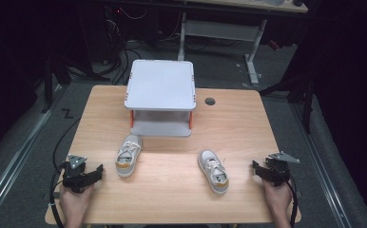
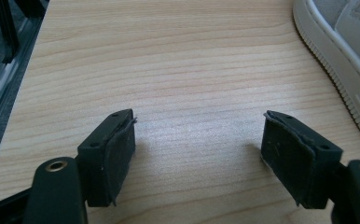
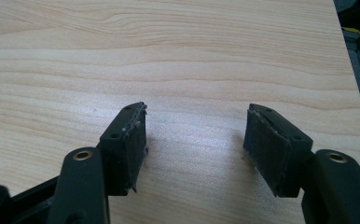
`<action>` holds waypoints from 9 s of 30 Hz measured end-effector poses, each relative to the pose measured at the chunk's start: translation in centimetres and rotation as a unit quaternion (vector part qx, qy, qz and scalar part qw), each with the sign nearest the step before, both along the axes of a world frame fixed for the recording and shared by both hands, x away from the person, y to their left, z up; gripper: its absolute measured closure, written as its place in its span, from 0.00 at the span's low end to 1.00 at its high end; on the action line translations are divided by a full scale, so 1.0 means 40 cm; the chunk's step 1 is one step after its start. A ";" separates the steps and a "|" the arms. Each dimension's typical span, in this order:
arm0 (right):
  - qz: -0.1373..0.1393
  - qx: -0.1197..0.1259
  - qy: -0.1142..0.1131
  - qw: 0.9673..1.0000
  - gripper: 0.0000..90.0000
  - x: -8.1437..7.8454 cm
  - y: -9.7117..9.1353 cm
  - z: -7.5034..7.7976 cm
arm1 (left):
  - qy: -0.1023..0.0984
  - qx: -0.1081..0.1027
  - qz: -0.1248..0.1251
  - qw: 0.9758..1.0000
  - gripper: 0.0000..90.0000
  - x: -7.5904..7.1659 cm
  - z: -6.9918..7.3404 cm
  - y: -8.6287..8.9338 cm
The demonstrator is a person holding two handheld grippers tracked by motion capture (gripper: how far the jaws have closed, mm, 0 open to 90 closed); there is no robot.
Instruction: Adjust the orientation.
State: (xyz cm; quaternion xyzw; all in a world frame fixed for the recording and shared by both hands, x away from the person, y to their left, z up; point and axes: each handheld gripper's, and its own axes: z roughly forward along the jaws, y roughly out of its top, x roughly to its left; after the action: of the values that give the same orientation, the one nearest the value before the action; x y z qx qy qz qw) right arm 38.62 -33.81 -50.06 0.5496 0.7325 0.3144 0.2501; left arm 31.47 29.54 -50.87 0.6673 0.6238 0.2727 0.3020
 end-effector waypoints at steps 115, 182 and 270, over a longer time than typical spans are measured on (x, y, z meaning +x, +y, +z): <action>-0.005 0.000 0.002 1.000 0.40 -0.004 0.002 0.000 | 0.050 0.012 -0.190 0.981 0.95 0.164 0.209 -0.468; 0.001 0.001 0.002 1.000 0.40 -0.003 0.002 0.000 | -0.040 -0.120 -0.176 0.976 0.41 0.112 0.194 -0.320; 0.234 -0.139 0.083 0.959 0.91 -0.033 0.344 0.196 | -0.005 -0.020 -0.066 0.998 0.36 0.088 0.005 -0.205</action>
State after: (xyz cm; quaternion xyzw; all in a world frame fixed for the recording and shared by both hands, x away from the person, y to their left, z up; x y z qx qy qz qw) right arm 37.30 -20.04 -42.24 0.3469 0.8953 0.2127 0.1815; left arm 34.97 21.34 -50.68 0.6994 0.5822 0.2434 0.3356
